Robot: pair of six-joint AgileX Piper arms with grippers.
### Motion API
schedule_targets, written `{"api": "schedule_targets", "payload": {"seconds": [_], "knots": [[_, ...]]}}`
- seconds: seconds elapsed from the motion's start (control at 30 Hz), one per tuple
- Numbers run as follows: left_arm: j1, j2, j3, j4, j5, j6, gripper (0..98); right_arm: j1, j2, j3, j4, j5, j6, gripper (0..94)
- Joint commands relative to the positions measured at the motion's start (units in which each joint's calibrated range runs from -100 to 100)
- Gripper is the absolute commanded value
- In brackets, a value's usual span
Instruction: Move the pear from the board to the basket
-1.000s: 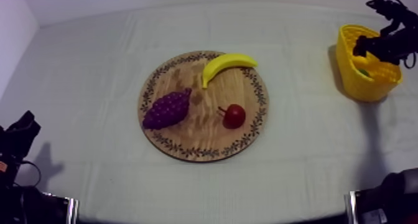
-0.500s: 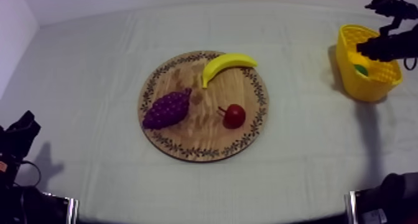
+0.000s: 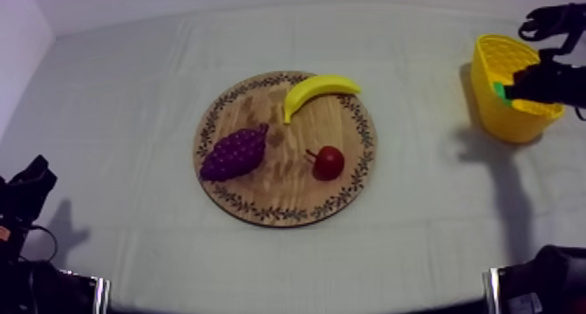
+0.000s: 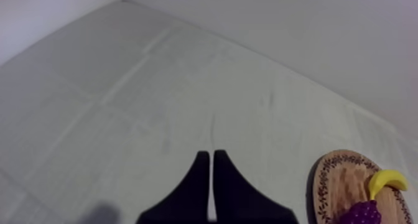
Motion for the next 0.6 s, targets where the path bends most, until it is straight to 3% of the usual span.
{"api": "schedule_targets", "payload": {"seconds": [0.0,0.23,0.3,0.43,0.57], "knots": [[0.0,0.0,0.0,-0.02,0.0,0.0,0.1,-0.6,-9.4,5.0,-0.1,-1.0,0.0,0.4],[0.0,0.0,0.0,-0.02,0.0,0.0,0.1,-3.1,-31.6,18.0,0.7,-0.6,0.6,0.3],[0.0,0.0,0.0,-0.02,0.0,0.0,0.1,-3.0,-38.3,20.3,3.9,2.0,-2.4,0.3],[0.0,0.0,0.0,-0.02,0.0,0.0,0.1,-4.0,-51.1,20.9,14.6,13.2,-14.5,0.2],[0.0,0.0,0.0,-0.02,0.0,0.0,0.1,-5.3,-61.2,20.4,20.0,23.2,-21.6,0.2]]}}
